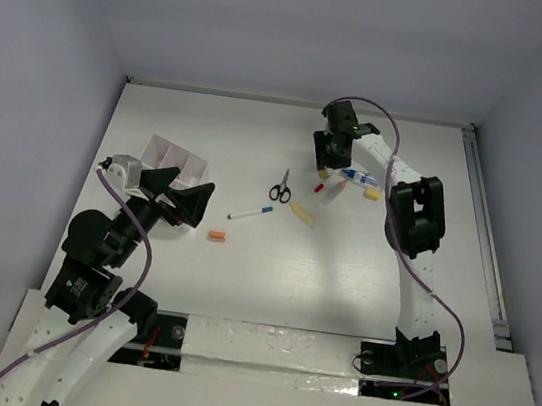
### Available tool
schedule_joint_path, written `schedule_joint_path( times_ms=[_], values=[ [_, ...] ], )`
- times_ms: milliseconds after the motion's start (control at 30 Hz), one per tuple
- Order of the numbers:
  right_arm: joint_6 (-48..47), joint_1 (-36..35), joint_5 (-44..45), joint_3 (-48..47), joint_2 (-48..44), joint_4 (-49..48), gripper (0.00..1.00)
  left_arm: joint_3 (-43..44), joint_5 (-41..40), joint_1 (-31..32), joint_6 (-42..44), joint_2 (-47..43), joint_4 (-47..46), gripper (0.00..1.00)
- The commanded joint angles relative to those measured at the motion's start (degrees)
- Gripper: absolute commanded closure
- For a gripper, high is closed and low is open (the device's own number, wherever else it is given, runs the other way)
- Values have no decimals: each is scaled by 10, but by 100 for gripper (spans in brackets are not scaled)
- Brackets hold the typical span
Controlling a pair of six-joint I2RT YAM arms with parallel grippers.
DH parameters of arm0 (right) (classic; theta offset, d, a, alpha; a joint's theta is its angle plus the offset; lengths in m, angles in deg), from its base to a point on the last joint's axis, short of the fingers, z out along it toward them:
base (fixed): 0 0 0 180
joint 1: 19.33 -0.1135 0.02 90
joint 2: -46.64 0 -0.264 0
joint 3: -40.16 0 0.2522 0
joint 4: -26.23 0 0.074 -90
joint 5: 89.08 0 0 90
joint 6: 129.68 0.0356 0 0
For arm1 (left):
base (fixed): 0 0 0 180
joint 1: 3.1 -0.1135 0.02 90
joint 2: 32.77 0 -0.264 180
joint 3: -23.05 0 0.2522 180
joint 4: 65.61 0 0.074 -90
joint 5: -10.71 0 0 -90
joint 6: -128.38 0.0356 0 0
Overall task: Sort the stationery into containers
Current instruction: Pick up the stationery from the center of the board.
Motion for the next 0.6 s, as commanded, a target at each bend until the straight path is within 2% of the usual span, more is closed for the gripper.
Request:
schedule_joint_path(
  times_ms=[0, 300, 500, 567],
  values=[
    [-14, -2, -17, -35, 7, 17, 48, 3, 12, -4, 1, 9, -30, 1],
    [-11, -2, -43, -68, 43, 14, 57, 3, 11, -4, 1, 12, -30, 1],
    [-12, -2, -40, -82, 59, 22, 60, 4, 11, -4, 1, 13, -30, 1],
    [-12, -2, -40, -84, 61, 21, 64, 4, 12, -4, 1, 14, -30, 1]
  ],
)
